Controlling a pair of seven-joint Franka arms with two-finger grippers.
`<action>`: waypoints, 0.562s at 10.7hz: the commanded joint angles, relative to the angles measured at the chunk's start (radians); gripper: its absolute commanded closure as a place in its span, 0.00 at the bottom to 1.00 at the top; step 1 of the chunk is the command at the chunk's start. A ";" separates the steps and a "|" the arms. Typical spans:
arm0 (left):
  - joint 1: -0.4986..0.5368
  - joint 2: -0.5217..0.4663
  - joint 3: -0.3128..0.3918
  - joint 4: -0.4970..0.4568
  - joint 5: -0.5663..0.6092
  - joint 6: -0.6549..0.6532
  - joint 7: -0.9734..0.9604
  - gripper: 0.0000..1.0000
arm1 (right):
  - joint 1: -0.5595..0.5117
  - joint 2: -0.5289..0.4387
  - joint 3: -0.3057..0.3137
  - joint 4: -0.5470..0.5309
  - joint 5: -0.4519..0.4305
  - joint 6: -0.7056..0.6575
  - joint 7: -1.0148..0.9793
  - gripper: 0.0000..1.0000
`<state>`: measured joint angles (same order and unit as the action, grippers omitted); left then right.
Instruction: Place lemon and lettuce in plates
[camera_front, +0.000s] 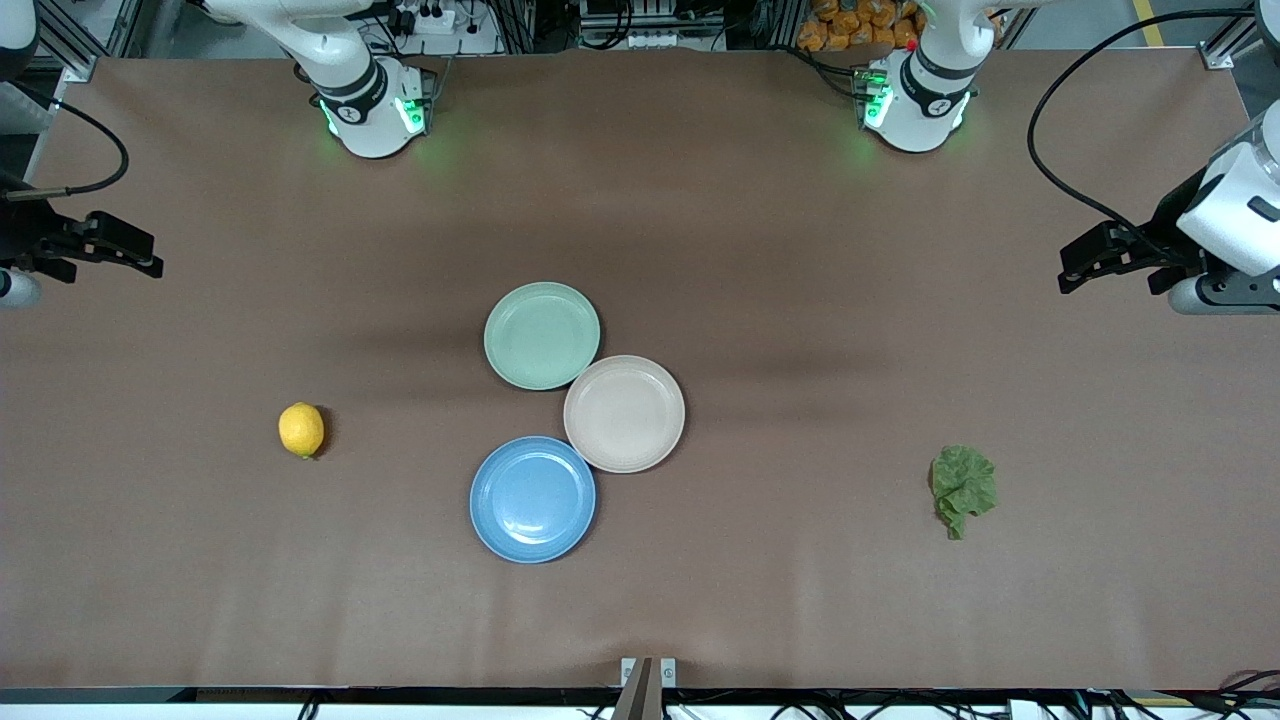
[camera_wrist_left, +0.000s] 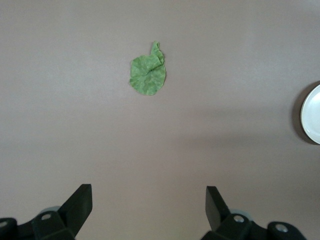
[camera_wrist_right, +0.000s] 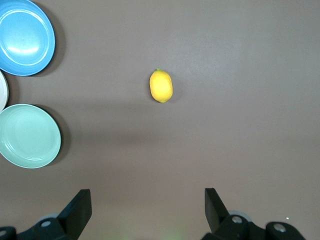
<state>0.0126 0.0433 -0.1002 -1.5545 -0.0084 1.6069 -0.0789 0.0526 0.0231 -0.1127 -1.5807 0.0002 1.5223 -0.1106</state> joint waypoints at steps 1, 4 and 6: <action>0.004 0.003 -0.003 0.014 0.007 -0.004 0.030 0.00 | -0.019 0.001 0.013 0.011 0.000 -0.013 -0.009 0.00; 0.004 0.010 -0.001 0.016 0.008 -0.004 0.050 0.00 | -0.019 0.001 0.013 0.010 0.000 -0.013 -0.009 0.00; -0.002 0.029 -0.001 0.028 0.013 -0.004 0.047 0.00 | -0.019 0.001 0.013 0.010 0.000 -0.013 -0.009 0.00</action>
<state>0.0125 0.0476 -0.1001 -1.5543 -0.0084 1.6069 -0.0550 0.0526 0.0231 -0.1127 -1.5807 0.0002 1.5219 -0.1106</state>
